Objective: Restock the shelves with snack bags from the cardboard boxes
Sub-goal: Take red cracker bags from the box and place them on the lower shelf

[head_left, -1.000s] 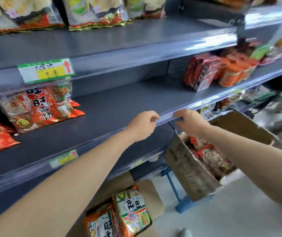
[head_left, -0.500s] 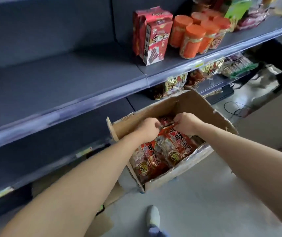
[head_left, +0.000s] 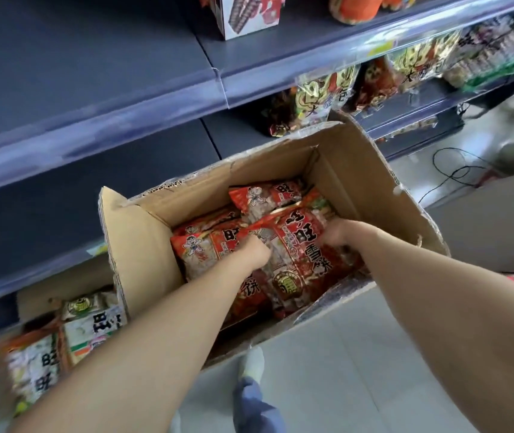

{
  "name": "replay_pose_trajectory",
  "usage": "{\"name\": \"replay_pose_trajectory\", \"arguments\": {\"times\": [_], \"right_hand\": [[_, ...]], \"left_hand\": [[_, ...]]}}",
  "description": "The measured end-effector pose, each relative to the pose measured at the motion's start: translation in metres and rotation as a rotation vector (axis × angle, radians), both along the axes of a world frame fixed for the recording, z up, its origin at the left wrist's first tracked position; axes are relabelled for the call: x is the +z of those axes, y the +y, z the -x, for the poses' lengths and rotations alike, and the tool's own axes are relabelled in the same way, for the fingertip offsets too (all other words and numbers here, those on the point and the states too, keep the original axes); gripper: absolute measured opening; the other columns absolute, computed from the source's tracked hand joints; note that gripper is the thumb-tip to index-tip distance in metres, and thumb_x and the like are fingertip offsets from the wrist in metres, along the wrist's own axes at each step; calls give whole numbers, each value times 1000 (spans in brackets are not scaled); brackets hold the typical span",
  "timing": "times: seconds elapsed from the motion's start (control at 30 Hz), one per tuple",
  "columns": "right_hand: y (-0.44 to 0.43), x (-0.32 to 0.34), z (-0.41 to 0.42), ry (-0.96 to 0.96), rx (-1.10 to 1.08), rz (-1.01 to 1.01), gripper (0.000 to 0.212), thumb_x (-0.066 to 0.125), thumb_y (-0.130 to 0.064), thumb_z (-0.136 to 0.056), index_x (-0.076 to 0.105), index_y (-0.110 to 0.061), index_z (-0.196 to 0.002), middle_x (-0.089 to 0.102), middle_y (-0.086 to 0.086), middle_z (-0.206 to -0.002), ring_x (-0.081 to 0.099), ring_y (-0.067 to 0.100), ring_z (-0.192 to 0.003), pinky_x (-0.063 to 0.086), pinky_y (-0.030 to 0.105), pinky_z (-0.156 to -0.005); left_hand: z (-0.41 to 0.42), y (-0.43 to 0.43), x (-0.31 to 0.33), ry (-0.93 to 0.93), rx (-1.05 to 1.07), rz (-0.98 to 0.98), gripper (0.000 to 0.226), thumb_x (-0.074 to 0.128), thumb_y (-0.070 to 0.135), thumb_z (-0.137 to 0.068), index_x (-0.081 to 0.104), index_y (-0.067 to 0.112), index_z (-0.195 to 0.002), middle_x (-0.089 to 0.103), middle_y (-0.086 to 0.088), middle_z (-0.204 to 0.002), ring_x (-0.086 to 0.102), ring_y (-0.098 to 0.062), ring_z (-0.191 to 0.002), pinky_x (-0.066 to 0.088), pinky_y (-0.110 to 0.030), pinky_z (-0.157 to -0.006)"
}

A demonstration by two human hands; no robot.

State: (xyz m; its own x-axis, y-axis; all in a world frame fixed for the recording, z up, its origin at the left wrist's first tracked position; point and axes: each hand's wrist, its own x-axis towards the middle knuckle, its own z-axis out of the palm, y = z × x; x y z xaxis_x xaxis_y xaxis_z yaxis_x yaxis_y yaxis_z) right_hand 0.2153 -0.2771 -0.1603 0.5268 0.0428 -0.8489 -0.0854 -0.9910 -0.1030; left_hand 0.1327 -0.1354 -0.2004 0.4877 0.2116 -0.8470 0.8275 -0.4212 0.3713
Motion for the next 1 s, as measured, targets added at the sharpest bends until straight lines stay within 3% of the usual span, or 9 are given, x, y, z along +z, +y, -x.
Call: {"name": "replay_pose_trajectory", "arguments": {"times": [0.1,0.2,0.3,0.4,0.53,0.63,0.7,0.8,1.0], "right_hand": [[-10,-22,-7,28,-55,-30,53,53,-27,-97,41,0,-140,45,15,-145,48,29,-129,40,32,-103],[-14,-37,-12,96,-212,-60,60,64,-26,-90,41,-3,-141,48,15,-142,50,32,-126,42,37,-105],[-16,-46,-17,137,-326,-82,65,69,-23,-85,41,-5,-140,50,15,-139,51,33,-125,44,38,-102],[-19,-49,-20,187,-435,-93,59,69,-22,-83,46,-8,-136,57,14,-132,56,31,-114,45,33,-83],[-23,-54,-20,151,-472,-105,58,66,-17,-85,42,-10,-138,49,11,-139,45,29,-127,35,34,-92],[-20,-53,-18,186,-463,-119,65,65,-20,-85,36,-13,-142,43,9,-145,39,29,-132,32,37,-104],[-14,-51,-16,208,-446,-121,66,65,-20,-84,35,-15,-142,42,7,-145,38,29,-132,31,40,-106],[-5,-50,-7,184,-404,-121,56,63,-14,-84,42,-13,-135,46,8,-139,40,30,-128,34,41,-103],[18,-17,13,58,-419,-198,71,68,-9,-79,34,-9,-141,46,11,-140,43,32,-128,40,42,-92]], "left_hand": [[-1,-2,-15,91,70,31,51,52,19,-97,35,-3,-140,55,-15,-123,56,-22,-93,45,-28,-67],[-4,-3,-27,133,215,90,53,57,20,-93,38,0,-138,52,-16,-131,55,-29,-113,49,-33,-84],[-5,-4,-44,191,359,166,74,65,31,-85,30,3,-144,47,-18,-141,49,-35,-125,44,-46,-101],[-2,-5,-66,186,474,187,89,75,29,-73,28,7,-145,58,-15,-128,58,-33,-114,47,-48,-95],[0,-6,-38,82,515,126,56,70,11,-83,44,2,-131,59,-12,-118,58,-25,-99,52,-36,-80],[-3,3,-29,-23,485,-12,42,61,7,-90,47,0,-128,58,-11,-122,55,-22,-93,42,-29,-71],[-6,11,-20,-133,482,-64,30,58,2,-89,54,5,-119,62,-10,-119,60,-25,-97,43,-28,-71],[-7,18,5,-281,431,-40,24,51,1,-90,57,20,-105,62,0,-96,56,-17,-80,41,-22,-63],[-1,35,56,-467,306,-15,22,50,14,-94,58,19,-114,65,0,-108,62,-22,-99,51,-33,-90]]}}
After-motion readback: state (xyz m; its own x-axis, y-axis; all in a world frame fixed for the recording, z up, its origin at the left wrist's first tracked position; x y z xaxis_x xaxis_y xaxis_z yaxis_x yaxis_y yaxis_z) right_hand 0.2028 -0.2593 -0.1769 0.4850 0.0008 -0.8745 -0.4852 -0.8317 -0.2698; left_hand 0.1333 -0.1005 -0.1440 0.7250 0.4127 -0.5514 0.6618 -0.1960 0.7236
